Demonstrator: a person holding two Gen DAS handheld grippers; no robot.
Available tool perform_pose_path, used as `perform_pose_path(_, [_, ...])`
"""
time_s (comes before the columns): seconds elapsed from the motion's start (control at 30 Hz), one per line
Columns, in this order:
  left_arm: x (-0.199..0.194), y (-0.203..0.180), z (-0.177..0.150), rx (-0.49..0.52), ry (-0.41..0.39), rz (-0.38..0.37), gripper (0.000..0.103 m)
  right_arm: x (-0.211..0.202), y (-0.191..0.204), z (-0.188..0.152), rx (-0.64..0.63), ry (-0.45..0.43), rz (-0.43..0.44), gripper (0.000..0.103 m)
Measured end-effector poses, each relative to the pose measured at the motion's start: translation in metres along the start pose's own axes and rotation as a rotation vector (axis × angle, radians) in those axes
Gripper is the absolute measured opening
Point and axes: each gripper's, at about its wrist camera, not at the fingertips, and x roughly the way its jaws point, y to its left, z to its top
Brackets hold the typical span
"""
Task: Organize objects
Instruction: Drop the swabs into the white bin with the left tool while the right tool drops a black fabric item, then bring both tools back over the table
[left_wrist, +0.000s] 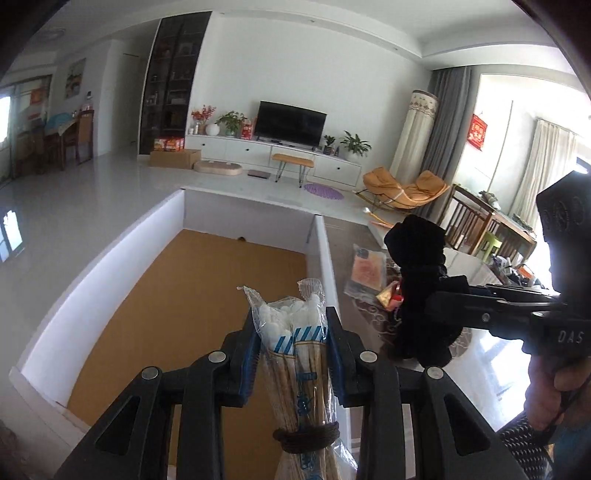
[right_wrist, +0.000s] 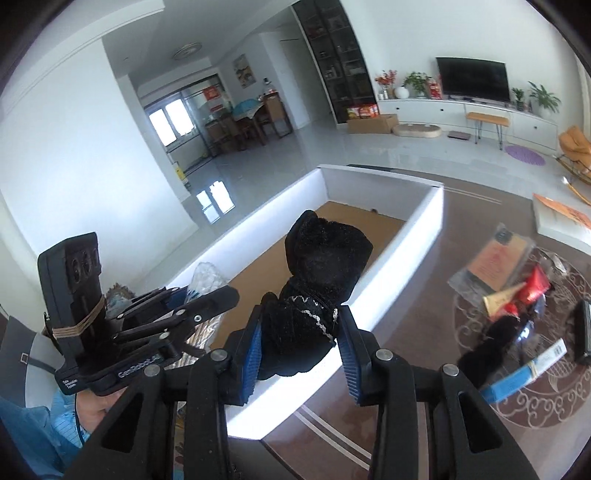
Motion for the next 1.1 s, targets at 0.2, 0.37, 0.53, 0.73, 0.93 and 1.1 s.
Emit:
perform_pose_path(0.2, [0.058,0.061,-0.015,-0.065,0.221,0.231,0.042,0.084,0.024,0.003,0.011,0.17,-0.029,0.071])
perform_pose_path(0.37, [0.06,0.054,-0.021,-0.112,0.199,0.204,0.064,0.055,-0.013,-0.018,0.086,0.108,-0.115,0.086])
perform_pose_path(0.53, [0.045,-0.019,-0.009,-0.011,0.104,0.039,0.076,0.002,-0.079,-0.063,0.151,0.061,-0.304,0.096])
perform_pose_path(0.73, [0.054,-0.137,-0.029,0.14,0.169,-0.244,0.1,-0.029,-0.172,-0.148,0.281,0.117,-0.604,0.096])
perform_pose_path(0.93, [0.124,-0.204,-0.077,0.249,0.293,-0.197,0.1,-0.057,-0.224,-0.197,0.436,0.093,-0.702,0.096])
perform_pose_path(1.1, [0.163,-0.211,-0.094,0.253,0.318,-0.131,0.1,-0.063,-0.245,-0.199,0.415,0.086,-0.728,0.096])
